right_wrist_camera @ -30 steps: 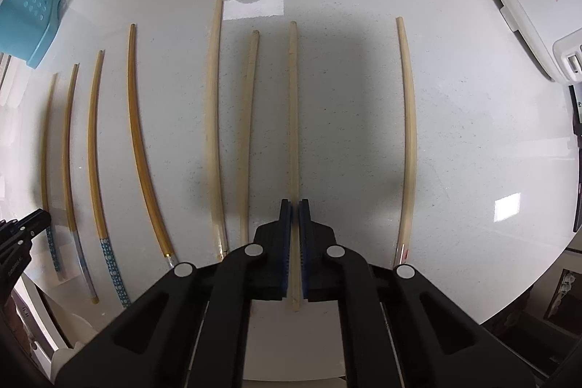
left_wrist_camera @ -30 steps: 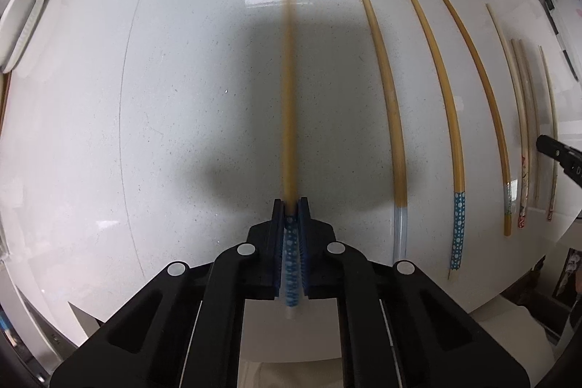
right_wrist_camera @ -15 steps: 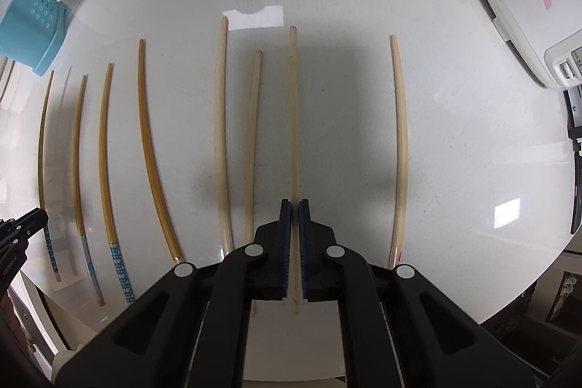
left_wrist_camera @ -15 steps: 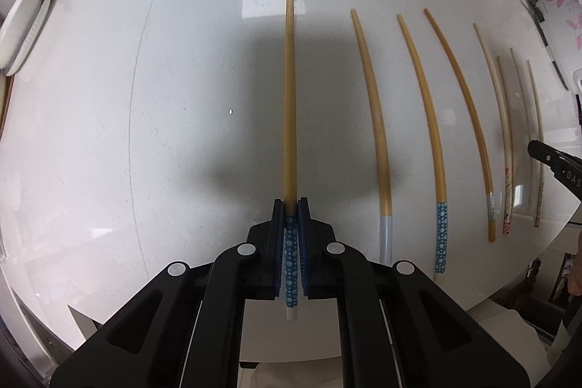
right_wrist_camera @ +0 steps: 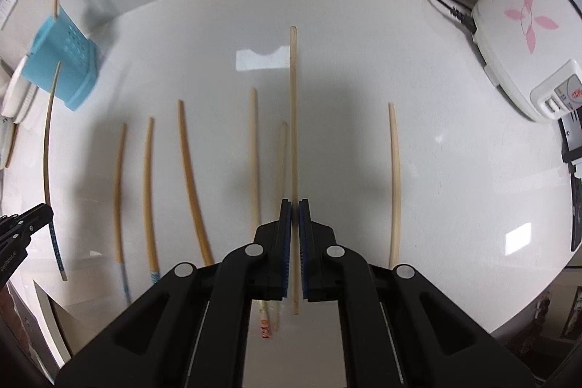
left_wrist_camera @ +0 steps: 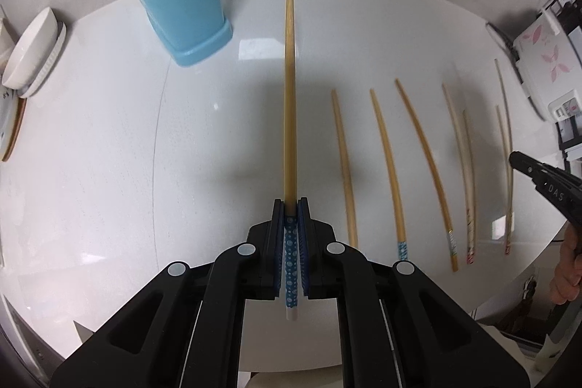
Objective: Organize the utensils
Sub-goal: 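Lift both held chopsticks and carry them to the utensil holder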
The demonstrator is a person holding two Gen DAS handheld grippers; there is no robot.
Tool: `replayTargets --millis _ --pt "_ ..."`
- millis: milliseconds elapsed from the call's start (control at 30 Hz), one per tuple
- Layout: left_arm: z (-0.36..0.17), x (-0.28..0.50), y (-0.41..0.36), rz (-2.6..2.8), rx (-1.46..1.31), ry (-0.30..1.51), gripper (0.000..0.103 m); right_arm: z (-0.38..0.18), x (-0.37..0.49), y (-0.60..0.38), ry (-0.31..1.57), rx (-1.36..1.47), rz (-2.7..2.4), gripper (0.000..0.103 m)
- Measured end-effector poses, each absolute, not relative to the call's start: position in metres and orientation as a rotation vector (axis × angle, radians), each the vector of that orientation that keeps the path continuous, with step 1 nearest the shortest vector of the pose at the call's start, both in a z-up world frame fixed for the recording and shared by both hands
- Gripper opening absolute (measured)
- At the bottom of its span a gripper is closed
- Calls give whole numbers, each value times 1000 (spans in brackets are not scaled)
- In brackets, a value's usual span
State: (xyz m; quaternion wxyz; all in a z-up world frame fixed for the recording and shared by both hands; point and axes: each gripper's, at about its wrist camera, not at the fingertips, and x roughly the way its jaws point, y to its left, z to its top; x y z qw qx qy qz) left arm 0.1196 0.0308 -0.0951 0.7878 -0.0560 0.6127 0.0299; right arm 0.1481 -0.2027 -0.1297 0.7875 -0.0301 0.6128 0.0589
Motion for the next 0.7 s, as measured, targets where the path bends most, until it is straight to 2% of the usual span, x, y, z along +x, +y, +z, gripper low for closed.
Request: replayTargets --millis 700 --pt "-10 117 85 159 -187 1015 7 -50 171 -136 1062 -49 329 3"
